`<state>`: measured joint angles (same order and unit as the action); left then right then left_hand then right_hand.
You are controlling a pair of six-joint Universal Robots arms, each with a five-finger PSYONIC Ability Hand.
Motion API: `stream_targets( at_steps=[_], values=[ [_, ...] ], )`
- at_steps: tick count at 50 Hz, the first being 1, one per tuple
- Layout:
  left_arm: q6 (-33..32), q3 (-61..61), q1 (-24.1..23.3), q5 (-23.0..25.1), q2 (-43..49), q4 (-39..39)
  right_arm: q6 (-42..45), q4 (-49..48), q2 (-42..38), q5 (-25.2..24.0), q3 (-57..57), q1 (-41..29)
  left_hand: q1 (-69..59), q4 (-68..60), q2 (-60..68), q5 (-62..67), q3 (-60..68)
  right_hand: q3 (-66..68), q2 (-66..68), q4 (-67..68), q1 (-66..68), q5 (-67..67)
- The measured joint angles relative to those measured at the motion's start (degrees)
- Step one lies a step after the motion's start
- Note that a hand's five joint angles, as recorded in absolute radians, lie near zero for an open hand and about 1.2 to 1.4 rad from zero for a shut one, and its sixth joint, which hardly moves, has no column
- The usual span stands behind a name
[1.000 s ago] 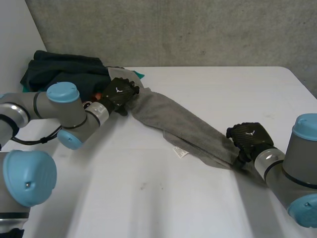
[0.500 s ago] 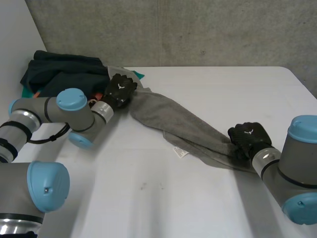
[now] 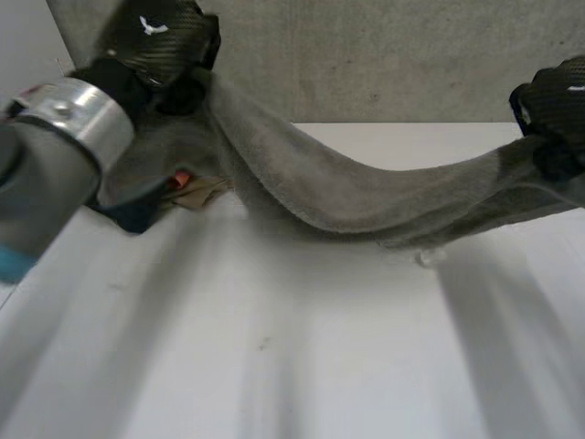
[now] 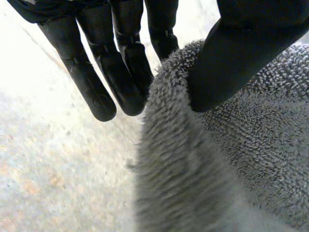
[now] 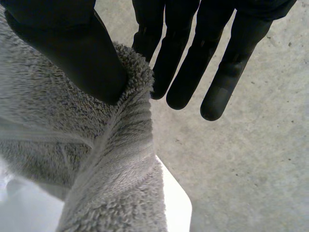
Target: Fold the laundry.
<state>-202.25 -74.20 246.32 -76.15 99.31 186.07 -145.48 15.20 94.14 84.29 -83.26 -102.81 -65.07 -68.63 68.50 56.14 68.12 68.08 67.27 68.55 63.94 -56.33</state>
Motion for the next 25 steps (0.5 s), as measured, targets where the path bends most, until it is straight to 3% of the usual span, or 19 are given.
stream_targets(
  at_steps=[5,11,18,25],
  values=[
    [3.20,-5.48,-0.33,0.27,-6.13,-3.11,2.81,4.19,0.32,-2.30,2.78,0.25,0.00,-0.15,0.00,0.00,0.05,-0.01,0.00,0.00,0.00,0.00],
    [4.40,-6.17,-0.30,0.09,-1.08,-5.64,2.79,3.20,-3.97,-4.23,2.81,0.05,0.00,-0.16,0.00,0.00,0.09,-0.01,0.00,0.00,0.00,0.00],
    [3.97,3.51,-0.01,-2.72,20.70,-6.20,-3.32,-5.83,-19.57,-1.54,4.52,-1.38,0.00,-0.16,0.01,0.00,0.25,0.00,0.00,0.01,0.00,0.00],
    [3.44,23.72,0.60,-11.25,38.87,-1.54,-9.96,-18.20,-31.97,9.08,8.12,-4.44,0.00,-0.17,0.11,0.00,0.27,0.00,0.00,0.01,0.00,0.00]
  ],
)
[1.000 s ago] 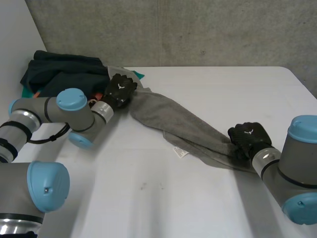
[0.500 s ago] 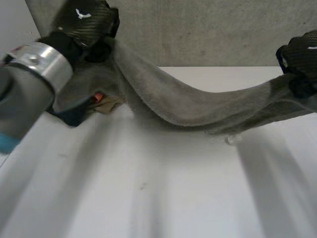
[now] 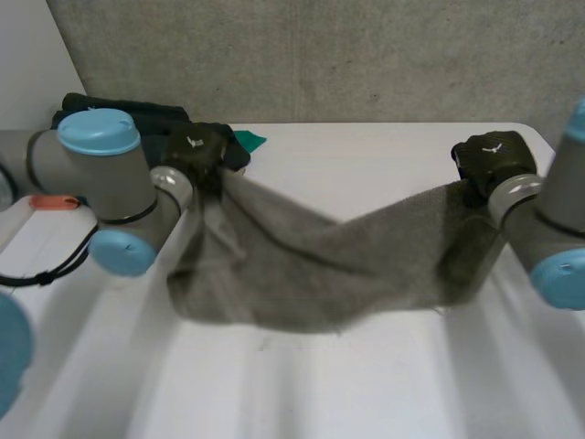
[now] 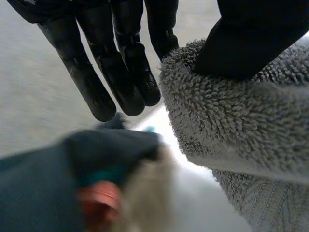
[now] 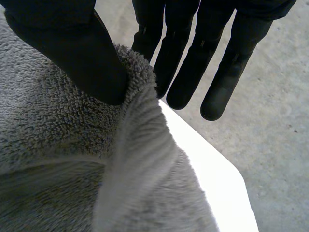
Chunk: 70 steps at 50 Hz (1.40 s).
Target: Fold the laundry.
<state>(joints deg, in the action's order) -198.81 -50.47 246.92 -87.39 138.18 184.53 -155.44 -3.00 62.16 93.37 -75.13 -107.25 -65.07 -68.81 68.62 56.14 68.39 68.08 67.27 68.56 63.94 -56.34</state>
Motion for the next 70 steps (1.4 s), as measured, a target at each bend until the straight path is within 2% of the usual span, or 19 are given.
stream_targets(
  at_steps=[5,6,7,8,9,10,11,13,18,25,31,36,44,47,48,50,58,63,70],
  values=[
    [-0.06,8.37,0.48,-3.65,5.27,6.78,-1.27,-4.38,-3.41,4.08,0.40,-2.93,0.00,0.10,-0.16,0.00,-0.10,0.00,0.00,0.00,0.00,0.00],
    [-0.05,9.49,0.44,-3.66,6.21,9.66,-1.45,-5.28,-4.08,4.88,0.10,-4.06,5.37,6.21,-7.04,-4.63,-5.84,0.00,0.00,0.00,0.00,0.00],
    [-0.05,9.50,0.41,-3.57,6.29,10.02,-1.47,-5.41,-4.17,4.99,0.01,-4.28,5.37,6.21,-7.04,-4.63,-5.84,0.00,0.00,0.00,0.00,0.00],
    [-0.03,8.95,0.18,-2.83,6.44,11.73,-1.48,-5.75,-4.48,5.27,-0.40,-5.02,31.88,29.28,-30.33,-27.27,-28.52,0.00,0.00,0.00,0.00,0.00],
    [-0.03,8.36,0.01,-2.37,6.35,12.38,-1.47,-5.80,-4.53,5.31,-0.51,-5.18,42.76,39.03,-40.01,-36.96,-39.32,0.00,0.00,0.00,0.00,0.00],
    [-0.03,7.55,-0.21,-1.88,6.14,12.92,-1.42,-5.88,-4.63,5.37,-0.83,-5.60,45.07,41.57,-42.44,-39.42,-40.50,0.01,0.00,0.00,0.00,0.00],
    [-0.01,6.16,-0.54,-1.27,5.59,13.45,-1.33,-5.89,-4.66,5.37,-1.09,-5.92,52.56,51.61,-51.23,-48.86,-50.49,0.00,0.00,0.00,0.00,0.00],
    [0.01,1.44,-1.41,-0.05,3.01,14.22,-1.05,-5.80,-4.68,5.29,-1.52,-6.35,53.56,55.84,-55.39,-53.17,-54.89,0.00,0.00,0.00,0.00,0.00],
    [0.02,-7.78,-2.26,0.40,-3.18,14.36,-0.55,-5.55,-4.65,5.01,-1.82,-6.56,52.94,55.33,-54.96,-52.66,-54.61,0.00,0.00,0.00,0.00,0.00],
    [0.19,-29.20,-3.04,-0.52,-19.05,13.65,-0.12,-4.88,-4.59,4.53,-2.26,-6.15,45.67,49.66,-49.66,-46.84,-49.55,-0.01,0.00,0.01,0.00,0.00],
    [0.22,-39.47,-3.52,-0.35,-23.79,13.71,-0.18,-4.76,-4.46,4.23,-3.83,-5.84,43.85,47.48,-47.45,-44.52,-47.18,0.00,0.00,0.00,0.00,0.00],
    [0.23,-40.90,-3.46,-0.10,-20.35,14.10,-0.21,-4.84,-4.11,3.97,-5.57,-5.79,40.42,44.14,-44.13,-41.22,-43.84,0.00,0.00,0.00,0.00,0.00],
    [0.32,-33.38,-1.80,1.31,-9.13,13.75,-0.22,-5.14,-3.77,3.91,-7.24,-5.76,35.71,39.45,-39.43,-36.69,-39.30,0.00,0.00,0.00,-0.01,0.00],
    [0.32,-29.81,-0.98,1.95,-6.09,13.67,-0.25,-5.31,-3.73,3.91,-7.77,-5.72,19.36,25.29,-24.35,-22.93,-25.05,0.00,0.00,0.01,0.00,0.00],
    [0.32,-28.83,-0.81,2.08,-5.45,13.66,-0.26,-5.35,-3.73,3.91,-7.88,-5.70,19.36,25.29,-24.35,-22.93,-25.05,0.00,0.00,0.01,0.00,0.00],
    [0.33,-26.74,-0.49,2.29,-4.23,13.65,-0.25,-5.41,-3.72,3.92,-8.18,-5.66,-0.60,5.60,-5.44,-3.36,-5.49,-0.01,0.00,0.01,0.00,0.00],
    [-1.54,-23.75,-0.09,1.76,-3.53,12.67,0.11,-4.51,-2.25,3.05,-8.88,-5.35,-1.35,0.27,-0.21,-0.13,-0.30,-0.01,0.00,0.01,0.00,0.00],
    [-3.12,-27.65,-0.25,1.17,-10.71,10.58,3.05,-0.67,2.89,0.92,-8.69,-3.63,-1.35,0.26,-0.20,-0.13,-0.29,0.00,0.00,0.02,0.00,0.00],
    [-3.02,-36.13,-0.01,0.90,-33.81,8.82,13.38,13.29,14.56,-2.29,-2.61,0.37,-1.35,0.24,-0.11,-0.13,-0.22,0.02,0.00,0.03,0.00,0.00]
  ],
)
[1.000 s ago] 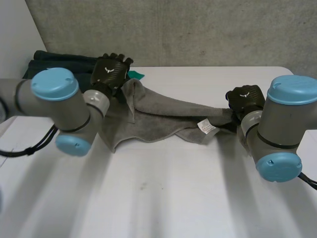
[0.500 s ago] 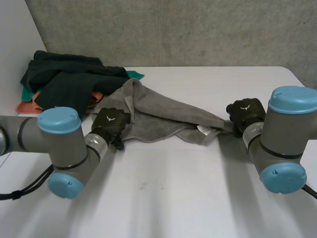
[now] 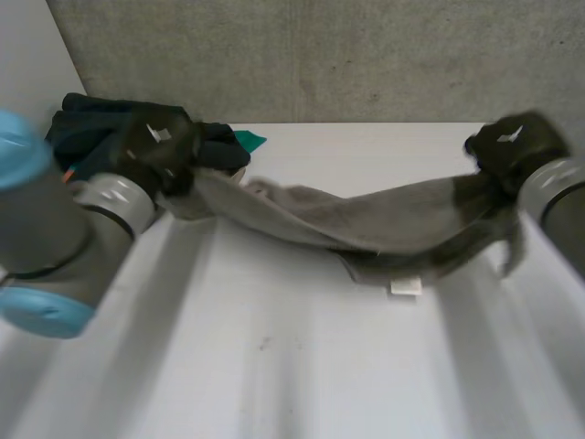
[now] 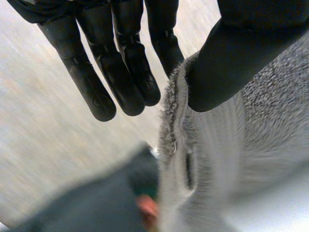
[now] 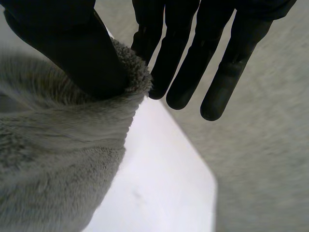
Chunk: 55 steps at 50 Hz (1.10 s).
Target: Fold the laundry.
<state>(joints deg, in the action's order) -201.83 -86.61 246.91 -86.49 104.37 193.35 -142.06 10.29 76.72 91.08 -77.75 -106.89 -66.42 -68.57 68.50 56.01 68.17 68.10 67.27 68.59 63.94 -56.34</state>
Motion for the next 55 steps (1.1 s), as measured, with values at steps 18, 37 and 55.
stream_targets(
  at_steps=[18,37,55],
  values=[
    [-2.43,4.36,1.26,1.27,1.80,-8.24,9.10,16.79,-3.07,-1.55,10.12,5.96,0.00,-0.22,0.11,0.00,0.20,0.00,0.00,0.02,0.00,-0.01],
    [-3.92,38.23,-0.70,-1.46,20.05,21.54,-0.96,-24.91,-12.20,5.46,25.98,5.02,0.00,-0.25,0.18,0.00,0.26,0.11,0.00,0.02,0.00,-0.69],
    [-2.76,-0.46,-2.75,-1.24,8.44,22.02,0.68,-1.76,-19.60,-4.85,18.30,5.91,0.00,-0.25,0.20,0.84,0.27,0.26,0.00,0.05,0.00,-1.29]
  ],
)
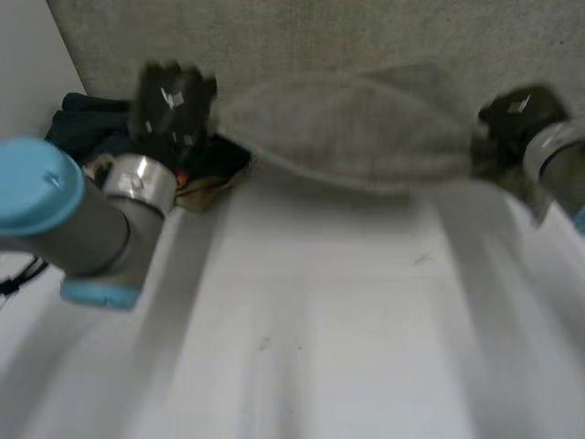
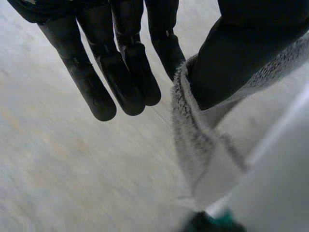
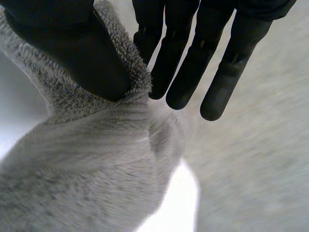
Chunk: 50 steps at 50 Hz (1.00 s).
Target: Fold the laundry.
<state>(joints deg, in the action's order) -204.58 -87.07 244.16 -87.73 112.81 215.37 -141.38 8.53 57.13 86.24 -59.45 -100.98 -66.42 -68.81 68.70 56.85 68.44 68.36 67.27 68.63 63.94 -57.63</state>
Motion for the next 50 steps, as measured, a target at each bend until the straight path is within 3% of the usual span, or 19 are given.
stream_targets(
  at_steps=[5,8,11,16,26,33,40,47,50],
  values=[
    [-0.01,-3.86,-0.29,-0.04,4.09,-0.01,1.14,0.10,-6.76,0.28,-2.03,-0.36,0.00,0.00,0.00,0.00,0.00,-0.48,-0.33,-0.53,-0.16,0.39],
    [0.05,-4.91,-0.32,-0.12,5.98,-0.05,0.98,-0.48,-9.49,0.51,-2.93,-0.43,0.00,0.00,0.00,0.00,0.00,-8.82,-8.10,-8.95,-4.47,7.47],
    [0.11,-5.34,-0.23,-0.15,6.15,-0.10,-0.89,-1.62,-10.07,0.61,-4.44,-0.17,0.00,0.00,0.00,0.00,0.00,-29.34,-29.39,-29.69,-25.64,29.45],
    [0.21,-5.87,0.17,-0.17,3.43,-0.13,-5.80,-3.99,-5.43,0.19,-8.58,1.42,0.00,0.00,0.00,0.00,0.00,-40.98,-40.41,-41.72,-36.10,41.91],
    [0.84,-7.42,0.73,-0.17,-1.40,-0.19,-9.77,-3.46,7.85,-1.06,-20.80,6.14,0.00,0.00,0.00,0.00,0.00,-40.92,-40.37,-40.41,-35.84,38.98],
    [2.25,-7.98,0.77,-0.10,-2.13,-0.23,-1.42,-2.50,12.29,-7.10,-34.02,8.70,0.00,0.00,0.00,0.00,0.00,-41.05,-40.52,-41.58,-36.07,41.79],
    [2.49,-6.73,1.00,-0.07,-1.86,-0.36,5.26,-10.68,13.11,-12.16,-42.25,11.31,0.00,0.00,0.00,0.00,0.00,-41.53,-40.79,-42.69,-36.75,43.03],
    [2.49,-4.76,1.09,-0.07,-1.45,-1.49,6.04,-20.95,9.75,-12.54,-43.67,11.88,0.00,0.00,0.00,0.00,0.00,-40.67,-39.96,-40.80,-36.06,39.67],
    [2.52,-4.18,1.15,-0.10,-1.33,-2.09,6.02,-23.93,7.59,-12.20,-42.62,11.84,0.00,0.00,0.00,0.00,0.00,-34.30,-32.86,-34.38,-29.59,33.15]
  ],
)
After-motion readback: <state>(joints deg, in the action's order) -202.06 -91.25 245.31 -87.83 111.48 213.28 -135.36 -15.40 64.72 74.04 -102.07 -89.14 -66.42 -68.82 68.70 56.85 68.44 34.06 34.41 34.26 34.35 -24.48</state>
